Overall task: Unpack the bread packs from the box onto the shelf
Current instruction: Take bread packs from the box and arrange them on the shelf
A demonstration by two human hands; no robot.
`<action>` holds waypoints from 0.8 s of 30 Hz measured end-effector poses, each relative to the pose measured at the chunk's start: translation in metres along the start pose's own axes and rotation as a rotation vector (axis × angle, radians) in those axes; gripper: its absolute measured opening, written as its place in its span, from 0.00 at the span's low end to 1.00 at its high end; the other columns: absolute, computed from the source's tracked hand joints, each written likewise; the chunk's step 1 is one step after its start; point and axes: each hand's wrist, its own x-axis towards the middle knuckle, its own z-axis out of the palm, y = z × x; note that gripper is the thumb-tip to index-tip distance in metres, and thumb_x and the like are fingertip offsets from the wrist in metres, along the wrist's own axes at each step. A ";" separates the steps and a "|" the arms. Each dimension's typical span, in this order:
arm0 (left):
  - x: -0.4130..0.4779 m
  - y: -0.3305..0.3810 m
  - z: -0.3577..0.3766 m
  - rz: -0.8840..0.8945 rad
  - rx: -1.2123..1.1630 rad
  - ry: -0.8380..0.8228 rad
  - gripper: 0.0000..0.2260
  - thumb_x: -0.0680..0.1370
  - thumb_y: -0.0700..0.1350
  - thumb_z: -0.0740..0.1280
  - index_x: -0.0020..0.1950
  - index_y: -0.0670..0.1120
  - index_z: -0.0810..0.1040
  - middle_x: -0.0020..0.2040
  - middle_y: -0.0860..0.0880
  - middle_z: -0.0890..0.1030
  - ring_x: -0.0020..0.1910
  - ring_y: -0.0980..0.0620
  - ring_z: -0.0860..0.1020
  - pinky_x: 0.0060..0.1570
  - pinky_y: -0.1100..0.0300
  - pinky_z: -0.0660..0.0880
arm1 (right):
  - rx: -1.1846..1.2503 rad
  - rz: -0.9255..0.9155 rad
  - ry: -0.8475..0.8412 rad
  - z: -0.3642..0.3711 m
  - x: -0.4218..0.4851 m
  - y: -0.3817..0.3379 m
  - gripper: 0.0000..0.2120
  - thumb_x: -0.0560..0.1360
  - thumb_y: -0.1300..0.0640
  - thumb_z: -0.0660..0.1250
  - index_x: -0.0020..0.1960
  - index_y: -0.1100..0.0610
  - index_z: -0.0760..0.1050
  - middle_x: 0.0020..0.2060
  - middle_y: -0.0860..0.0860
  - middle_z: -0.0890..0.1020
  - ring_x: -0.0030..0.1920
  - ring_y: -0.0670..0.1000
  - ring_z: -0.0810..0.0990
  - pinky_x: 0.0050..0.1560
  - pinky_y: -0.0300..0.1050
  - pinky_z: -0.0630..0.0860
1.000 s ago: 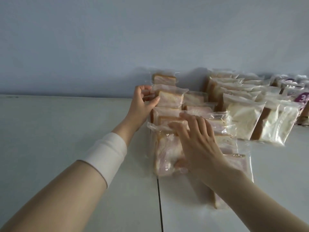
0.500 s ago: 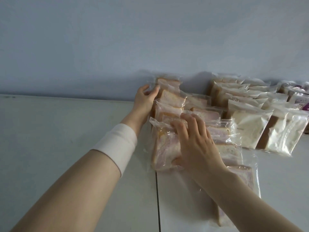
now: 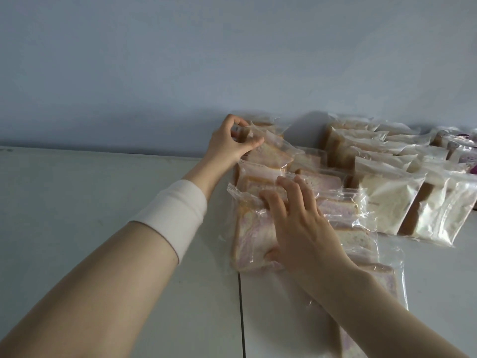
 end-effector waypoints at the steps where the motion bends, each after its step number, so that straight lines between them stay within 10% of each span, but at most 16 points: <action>1: 0.002 0.002 0.000 0.032 0.045 -0.017 0.18 0.70 0.48 0.74 0.56 0.47 0.73 0.49 0.47 0.76 0.53 0.47 0.76 0.54 0.57 0.73 | 0.013 -0.012 -0.015 0.000 0.001 0.000 0.40 0.66 0.57 0.75 0.72 0.57 0.58 0.72 0.61 0.56 0.74 0.64 0.50 0.71 0.54 0.60; 8: 0.008 0.002 -0.003 0.163 0.168 -0.101 0.05 0.73 0.39 0.70 0.47 0.43 0.77 0.49 0.36 0.79 0.46 0.44 0.76 0.48 0.55 0.72 | 0.029 -0.013 -0.056 -0.002 0.000 0.000 0.41 0.66 0.55 0.75 0.72 0.56 0.56 0.72 0.59 0.54 0.74 0.62 0.49 0.69 0.51 0.67; 13: 0.004 -0.008 -0.004 0.101 -0.065 -0.053 0.10 0.76 0.40 0.66 0.39 0.52 0.70 0.43 0.51 0.77 0.44 0.54 0.75 0.46 0.63 0.70 | -0.027 0.068 -0.040 -0.003 0.005 0.003 0.43 0.65 0.52 0.75 0.72 0.54 0.53 0.73 0.57 0.51 0.75 0.61 0.47 0.73 0.50 0.53; 17: -0.004 -0.013 -0.001 0.063 -0.340 -0.138 0.07 0.81 0.42 0.57 0.58 0.48 0.71 0.58 0.49 0.75 0.59 0.52 0.73 0.61 0.58 0.67 | 0.014 0.147 -0.006 0.001 0.015 0.001 0.33 0.74 0.60 0.64 0.72 0.56 0.50 0.74 0.59 0.46 0.75 0.63 0.43 0.74 0.53 0.52; 20: -0.024 -0.022 0.002 -0.030 -0.477 -0.122 0.27 0.79 0.59 0.52 0.75 0.52 0.52 0.75 0.49 0.60 0.73 0.53 0.61 0.73 0.51 0.58 | 0.033 0.158 0.018 0.005 0.015 0.000 0.29 0.76 0.62 0.59 0.72 0.56 0.50 0.75 0.59 0.46 0.75 0.63 0.42 0.74 0.53 0.52; 24: -0.063 -0.032 0.022 -0.219 -0.850 -0.357 0.30 0.76 0.67 0.47 0.63 0.51 0.76 0.60 0.46 0.80 0.61 0.50 0.77 0.58 0.54 0.75 | 0.071 0.149 0.024 0.007 0.016 0.001 0.35 0.77 0.63 0.57 0.75 0.56 0.38 0.75 0.60 0.43 0.75 0.64 0.40 0.73 0.54 0.55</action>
